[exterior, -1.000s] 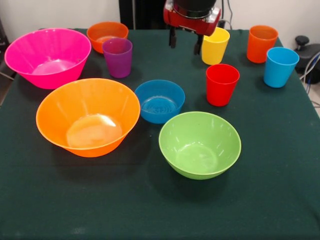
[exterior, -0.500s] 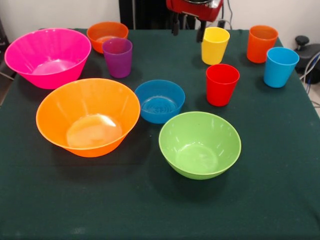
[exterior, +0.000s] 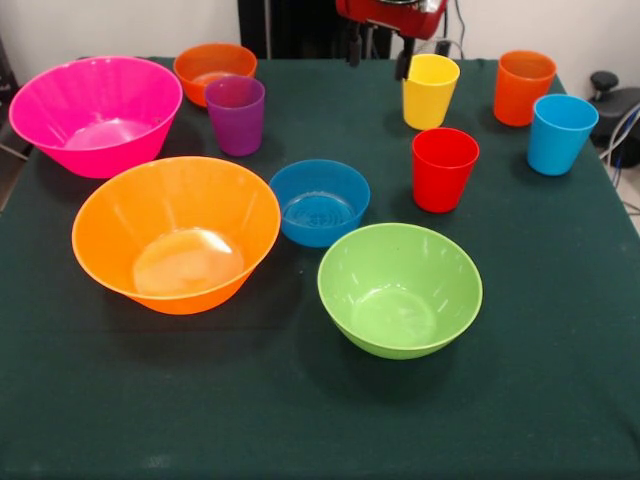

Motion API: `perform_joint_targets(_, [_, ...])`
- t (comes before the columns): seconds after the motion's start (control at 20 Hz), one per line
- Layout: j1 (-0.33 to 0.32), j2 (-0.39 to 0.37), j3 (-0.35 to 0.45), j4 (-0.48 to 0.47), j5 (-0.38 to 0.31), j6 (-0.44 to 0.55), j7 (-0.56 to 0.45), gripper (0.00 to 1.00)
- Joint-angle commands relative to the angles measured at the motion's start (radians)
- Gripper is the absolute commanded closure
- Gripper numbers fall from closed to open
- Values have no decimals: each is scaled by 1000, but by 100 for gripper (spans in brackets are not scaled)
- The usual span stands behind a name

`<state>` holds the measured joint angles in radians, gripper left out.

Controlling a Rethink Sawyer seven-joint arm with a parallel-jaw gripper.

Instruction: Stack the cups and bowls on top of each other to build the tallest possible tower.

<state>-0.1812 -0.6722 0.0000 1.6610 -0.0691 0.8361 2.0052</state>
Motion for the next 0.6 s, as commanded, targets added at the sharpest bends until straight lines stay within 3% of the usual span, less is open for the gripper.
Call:
perform_joint_targets(0.05, [-17, 115, 94, -138, -21, 79, -19, 0])
perform_joint_targets(0.6, [-17, 166, 98, -236, -26, 144, -45, 0])
